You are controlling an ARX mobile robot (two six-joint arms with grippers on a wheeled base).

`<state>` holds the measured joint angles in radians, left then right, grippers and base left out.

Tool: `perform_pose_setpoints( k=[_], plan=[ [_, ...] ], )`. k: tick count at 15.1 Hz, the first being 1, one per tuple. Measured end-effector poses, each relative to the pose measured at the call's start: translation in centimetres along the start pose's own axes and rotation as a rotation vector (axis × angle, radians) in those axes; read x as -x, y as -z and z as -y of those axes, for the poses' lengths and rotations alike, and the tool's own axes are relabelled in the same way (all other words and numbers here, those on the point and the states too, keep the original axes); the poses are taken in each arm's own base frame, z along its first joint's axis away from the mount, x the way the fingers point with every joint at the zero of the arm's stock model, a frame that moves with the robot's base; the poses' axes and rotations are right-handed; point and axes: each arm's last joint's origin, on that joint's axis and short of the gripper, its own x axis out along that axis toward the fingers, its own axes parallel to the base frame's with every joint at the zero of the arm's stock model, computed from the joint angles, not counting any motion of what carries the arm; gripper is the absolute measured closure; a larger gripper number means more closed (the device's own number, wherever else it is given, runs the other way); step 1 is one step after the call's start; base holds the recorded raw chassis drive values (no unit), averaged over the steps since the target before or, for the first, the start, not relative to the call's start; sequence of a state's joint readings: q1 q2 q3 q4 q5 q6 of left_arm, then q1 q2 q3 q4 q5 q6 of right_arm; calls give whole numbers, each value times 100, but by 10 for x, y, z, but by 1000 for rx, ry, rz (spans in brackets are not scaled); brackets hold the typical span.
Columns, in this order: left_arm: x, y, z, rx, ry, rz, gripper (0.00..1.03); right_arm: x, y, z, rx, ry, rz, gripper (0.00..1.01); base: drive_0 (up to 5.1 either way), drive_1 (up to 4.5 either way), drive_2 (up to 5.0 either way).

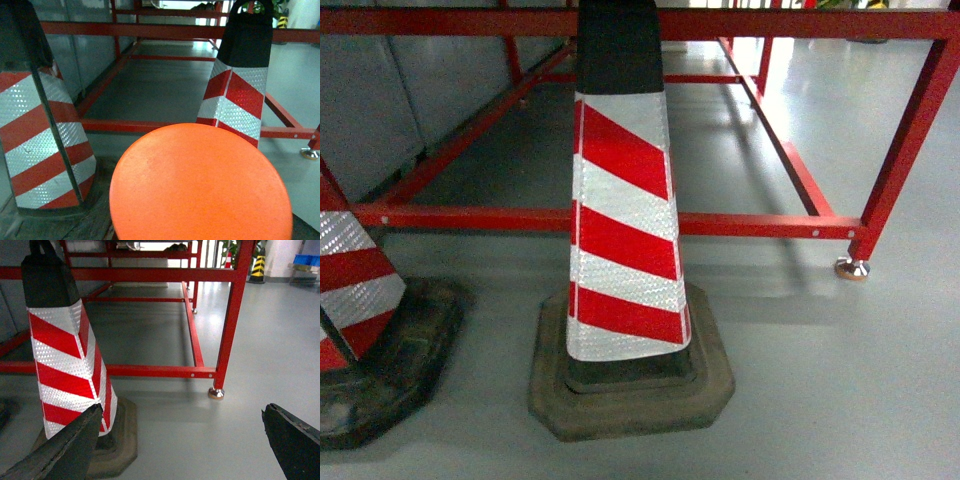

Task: Pick capacitor and pack into box

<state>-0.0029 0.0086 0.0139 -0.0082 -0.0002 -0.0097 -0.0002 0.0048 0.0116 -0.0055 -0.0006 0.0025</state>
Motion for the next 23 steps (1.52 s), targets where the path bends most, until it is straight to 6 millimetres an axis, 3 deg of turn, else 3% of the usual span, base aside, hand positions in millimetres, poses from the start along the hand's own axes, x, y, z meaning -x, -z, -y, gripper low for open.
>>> perform_pose_setpoints(
  k=[23],
  plan=[
    [0,0,0,-11,-1,2,59,0,0,0,1,0,0,3,0,0,0]
  ],
)
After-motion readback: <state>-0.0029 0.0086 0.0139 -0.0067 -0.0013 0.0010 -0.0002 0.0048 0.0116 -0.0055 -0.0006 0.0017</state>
